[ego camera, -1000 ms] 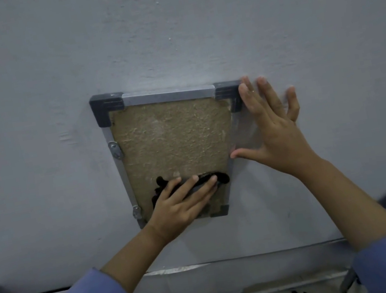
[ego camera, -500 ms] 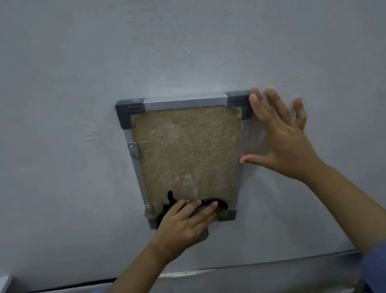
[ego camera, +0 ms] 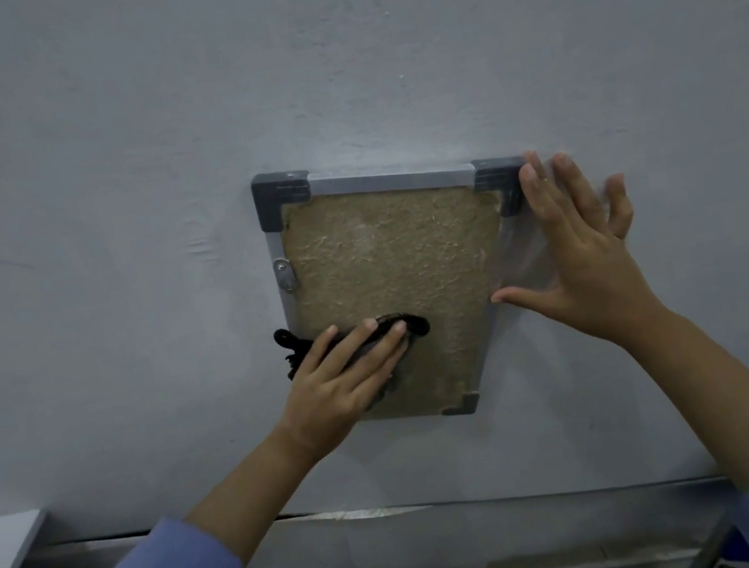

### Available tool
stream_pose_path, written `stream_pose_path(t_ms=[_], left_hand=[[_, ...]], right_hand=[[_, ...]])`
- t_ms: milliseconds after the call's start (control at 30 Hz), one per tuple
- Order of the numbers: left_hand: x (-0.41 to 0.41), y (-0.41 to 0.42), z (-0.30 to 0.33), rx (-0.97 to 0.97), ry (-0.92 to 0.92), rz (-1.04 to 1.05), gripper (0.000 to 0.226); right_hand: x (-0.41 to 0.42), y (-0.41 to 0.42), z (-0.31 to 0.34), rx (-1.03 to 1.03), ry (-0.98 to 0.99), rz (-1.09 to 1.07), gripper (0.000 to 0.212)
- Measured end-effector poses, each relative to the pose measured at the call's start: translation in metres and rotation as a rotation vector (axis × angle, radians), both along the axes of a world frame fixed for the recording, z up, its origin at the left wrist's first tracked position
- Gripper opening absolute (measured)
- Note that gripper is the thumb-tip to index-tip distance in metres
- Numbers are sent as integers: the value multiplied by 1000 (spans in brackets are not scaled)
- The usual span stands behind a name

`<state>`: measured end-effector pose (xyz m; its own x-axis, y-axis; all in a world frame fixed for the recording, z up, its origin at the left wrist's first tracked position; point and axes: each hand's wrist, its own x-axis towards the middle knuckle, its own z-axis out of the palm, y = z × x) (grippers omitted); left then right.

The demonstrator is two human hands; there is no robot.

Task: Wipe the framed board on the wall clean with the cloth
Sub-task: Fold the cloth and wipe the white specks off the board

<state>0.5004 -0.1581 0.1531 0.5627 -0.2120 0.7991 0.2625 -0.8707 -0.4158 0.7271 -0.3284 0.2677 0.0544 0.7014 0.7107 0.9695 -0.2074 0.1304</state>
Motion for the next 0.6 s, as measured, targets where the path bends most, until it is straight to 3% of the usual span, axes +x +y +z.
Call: stream_pose_path(t_ms=[367,600], left_hand=[[-18,-13,-9,61,359,-107,21],[-63,9,12,-193,101,-50,34]], right_hand=[[-2,-4,1,-18,-8,-14,105],[-1,-3,0,-24,-5,-22,105]])
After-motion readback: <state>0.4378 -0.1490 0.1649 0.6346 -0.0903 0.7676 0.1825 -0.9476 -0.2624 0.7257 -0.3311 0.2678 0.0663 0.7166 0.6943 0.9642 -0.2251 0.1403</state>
